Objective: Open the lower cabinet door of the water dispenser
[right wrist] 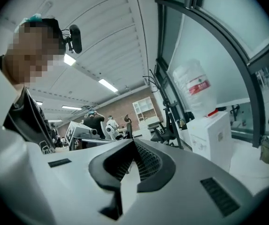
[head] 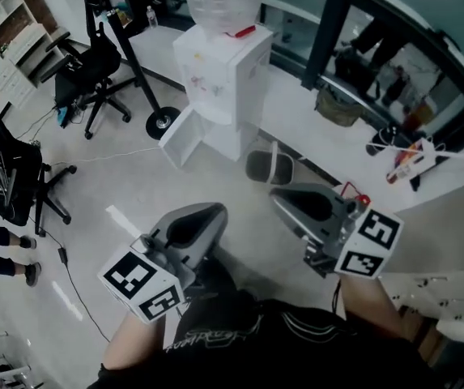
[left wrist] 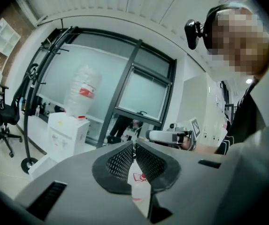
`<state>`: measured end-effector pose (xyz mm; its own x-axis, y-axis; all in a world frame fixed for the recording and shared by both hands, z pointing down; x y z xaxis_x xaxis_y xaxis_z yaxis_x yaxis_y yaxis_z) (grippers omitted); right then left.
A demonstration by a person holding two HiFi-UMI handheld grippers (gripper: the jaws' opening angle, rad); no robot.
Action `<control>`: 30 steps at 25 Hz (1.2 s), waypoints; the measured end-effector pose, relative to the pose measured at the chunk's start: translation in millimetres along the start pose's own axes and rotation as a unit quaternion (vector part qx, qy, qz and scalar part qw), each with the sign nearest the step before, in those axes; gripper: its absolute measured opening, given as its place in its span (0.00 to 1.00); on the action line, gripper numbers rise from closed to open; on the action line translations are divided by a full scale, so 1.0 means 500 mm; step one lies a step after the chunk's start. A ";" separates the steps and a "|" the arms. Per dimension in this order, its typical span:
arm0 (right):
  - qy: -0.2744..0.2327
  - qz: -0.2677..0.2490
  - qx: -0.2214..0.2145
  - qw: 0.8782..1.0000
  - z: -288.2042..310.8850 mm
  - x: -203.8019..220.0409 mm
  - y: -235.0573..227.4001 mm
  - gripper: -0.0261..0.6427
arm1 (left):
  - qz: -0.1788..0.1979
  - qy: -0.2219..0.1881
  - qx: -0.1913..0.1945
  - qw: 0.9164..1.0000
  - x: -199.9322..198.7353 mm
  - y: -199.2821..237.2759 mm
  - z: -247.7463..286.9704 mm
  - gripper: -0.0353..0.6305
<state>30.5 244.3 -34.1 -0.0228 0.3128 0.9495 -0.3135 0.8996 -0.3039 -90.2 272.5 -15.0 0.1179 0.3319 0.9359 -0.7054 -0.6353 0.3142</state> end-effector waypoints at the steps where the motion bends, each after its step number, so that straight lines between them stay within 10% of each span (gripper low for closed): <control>1: 0.001 -0.010 -0.002 1.000 -0.011 -0.017 0.020 0.06 | 0.004 -0.005 0.002 1.000 -0.013 -0.022 -0.010 0.08; 17: 0.006 -0.089 -0.055 0.995 -0.076 -0.163 0.196 0.06 | 0.067 -0.049 -0.004 0.997 -0.186 -0.173 -0.102 0.08; 30: 0.003 -0.096 -0.048 0.994 -0.101 -0.147 0.203 0.06 | 0.057 -0.047 0.012 0.997 -0.176 -0.206 -0.078 0.08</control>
<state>48.3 327.8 -138.7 0.0336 0.1345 0.9903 -0.2192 0.9678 -0.1240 -55.3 335.5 -136.1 0.1039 0.1910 0.9761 -0.7011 -0.6821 0.2081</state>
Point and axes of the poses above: the fingertips, and each gripper's own axes: z forward along the fingers, y to its left, x out of its underside, the point moved 3 cm from there along -z, backward along the fingers, and after that the axes turned 2 degrees about -x, right-handed, at the moved point
